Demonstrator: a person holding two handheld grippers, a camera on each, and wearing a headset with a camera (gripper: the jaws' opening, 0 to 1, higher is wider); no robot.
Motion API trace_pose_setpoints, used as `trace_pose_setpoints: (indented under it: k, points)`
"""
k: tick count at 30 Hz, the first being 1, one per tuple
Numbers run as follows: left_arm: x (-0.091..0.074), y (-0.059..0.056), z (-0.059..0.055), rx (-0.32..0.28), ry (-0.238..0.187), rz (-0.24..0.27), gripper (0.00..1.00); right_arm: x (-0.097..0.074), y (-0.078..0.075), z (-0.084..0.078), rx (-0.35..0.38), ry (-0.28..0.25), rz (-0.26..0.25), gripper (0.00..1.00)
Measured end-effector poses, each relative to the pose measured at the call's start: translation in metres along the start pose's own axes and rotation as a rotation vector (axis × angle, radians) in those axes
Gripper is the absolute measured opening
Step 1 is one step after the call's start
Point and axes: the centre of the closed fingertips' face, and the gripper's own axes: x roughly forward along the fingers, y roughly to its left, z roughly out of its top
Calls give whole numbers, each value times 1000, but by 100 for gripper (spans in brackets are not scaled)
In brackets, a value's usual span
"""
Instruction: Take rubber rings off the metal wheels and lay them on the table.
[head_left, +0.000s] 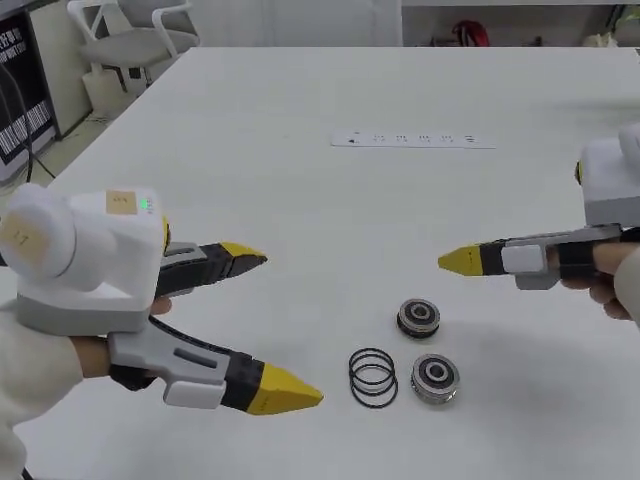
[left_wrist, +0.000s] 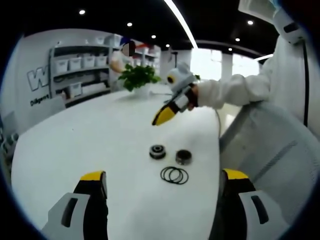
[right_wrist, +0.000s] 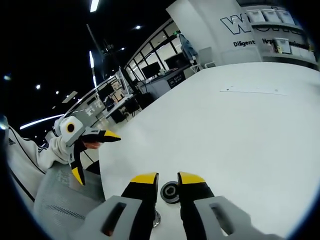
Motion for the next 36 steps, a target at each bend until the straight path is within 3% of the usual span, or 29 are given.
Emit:
trace_pose_setpoints:
  k: [6, 11, 17, 22, 24, 28, 32, 36]
  points:
    - [0, -1, 12, -23, -43, -8, 97, -1, -3, -5, -43, 15, -9, 26]
    - [-1, 0, 14, -27, -52, -1, 97, 0, -5, -9, -80, 31, -11, 35]
    - [-1, 1, 16, -28, -54, 2, 97, 1, -8, -16, -109, 56, -16, 39]
    - [-2, 3, 24, -22, -68, 6, 97, 3, -10, -24, -163, 92, -27, 40]
    - [-5, 5, 38, -11, -104, 9, 98, 4, -13, -31, -202, 127, -40, 41]
    - [-11, 9, 64, 10, -163, 19, 98, 7, -13, -36, -221, 146, -36, 42]
    - [-14, 9, 84, 22, -209, 10, 98, 9, -12, -42, -240, 172, -30, 44]
    - [-12, 10, 98, 45, -224, 8, 99, 11, -11, -46, -279, 190, -23, 46]
